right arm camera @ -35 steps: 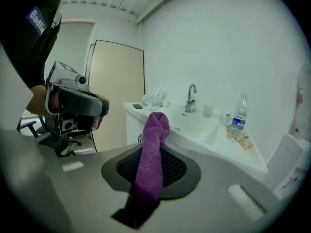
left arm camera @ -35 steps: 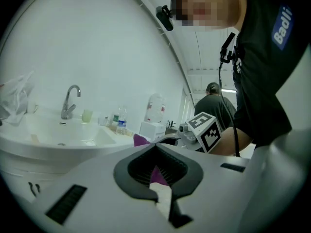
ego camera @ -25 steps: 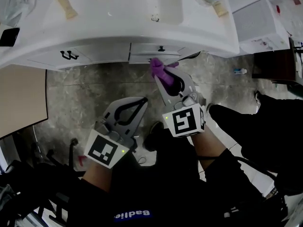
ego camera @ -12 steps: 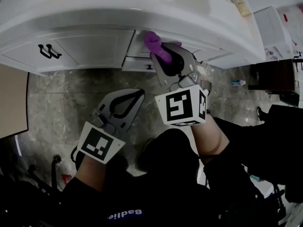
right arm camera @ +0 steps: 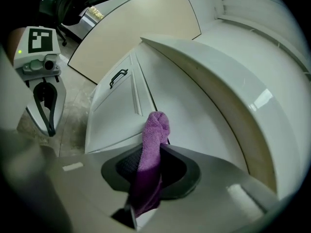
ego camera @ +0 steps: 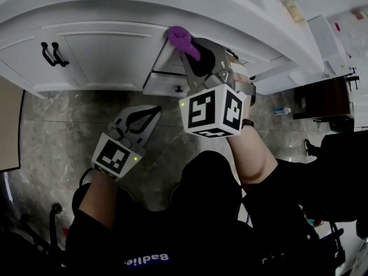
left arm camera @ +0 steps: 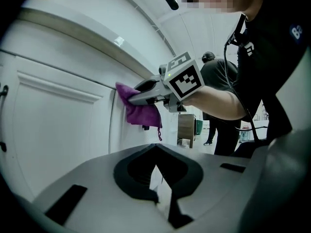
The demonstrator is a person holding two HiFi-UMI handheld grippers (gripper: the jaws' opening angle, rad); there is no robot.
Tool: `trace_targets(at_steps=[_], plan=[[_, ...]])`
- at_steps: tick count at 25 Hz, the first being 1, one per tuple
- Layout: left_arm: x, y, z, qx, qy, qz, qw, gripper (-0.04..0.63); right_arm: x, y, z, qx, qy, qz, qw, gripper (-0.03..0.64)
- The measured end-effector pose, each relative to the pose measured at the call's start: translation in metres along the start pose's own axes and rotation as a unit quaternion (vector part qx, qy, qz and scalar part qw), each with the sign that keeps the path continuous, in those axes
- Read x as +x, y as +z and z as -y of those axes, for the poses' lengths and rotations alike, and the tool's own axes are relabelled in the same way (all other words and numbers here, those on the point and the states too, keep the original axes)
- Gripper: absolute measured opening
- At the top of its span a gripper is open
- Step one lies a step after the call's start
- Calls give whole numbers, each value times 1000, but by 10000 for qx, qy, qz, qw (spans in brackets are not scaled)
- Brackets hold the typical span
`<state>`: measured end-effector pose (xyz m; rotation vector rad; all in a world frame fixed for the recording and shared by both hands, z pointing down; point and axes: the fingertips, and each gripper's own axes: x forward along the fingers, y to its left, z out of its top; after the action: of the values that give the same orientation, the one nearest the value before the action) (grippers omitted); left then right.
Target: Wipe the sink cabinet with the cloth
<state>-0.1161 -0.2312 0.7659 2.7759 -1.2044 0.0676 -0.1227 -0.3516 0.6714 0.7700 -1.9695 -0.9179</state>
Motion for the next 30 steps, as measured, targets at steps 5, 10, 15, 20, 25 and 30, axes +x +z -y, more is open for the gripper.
trace_targets(at_steps=[5,10,15,20,25,30], plan=[[-14,-20,-8,-212,-80,-43,9997,-11,15,-8,-26,-370,86,-245,9990,74],[-17,-16,-28,-267,104,125,9995,-11,40,-32,-74,-515,469,-595,9958,74],[-20,-20,-43,-327,307,205,9988,-11,66,-70,-130,-498,1011,-939,9892,74],[-13,-32,-42,-265,253,40,9993,-11,65,-85,-146,-524,1299,-952,9856,74],[-5,-41,-38,-226,117,-122,9996,-11,20,-50,-81,91,948,-245,9952,75],[4,-43,-35,-196,-2,-137,9997,-11,-27,-9,10,120,-191,386,9990,75]])
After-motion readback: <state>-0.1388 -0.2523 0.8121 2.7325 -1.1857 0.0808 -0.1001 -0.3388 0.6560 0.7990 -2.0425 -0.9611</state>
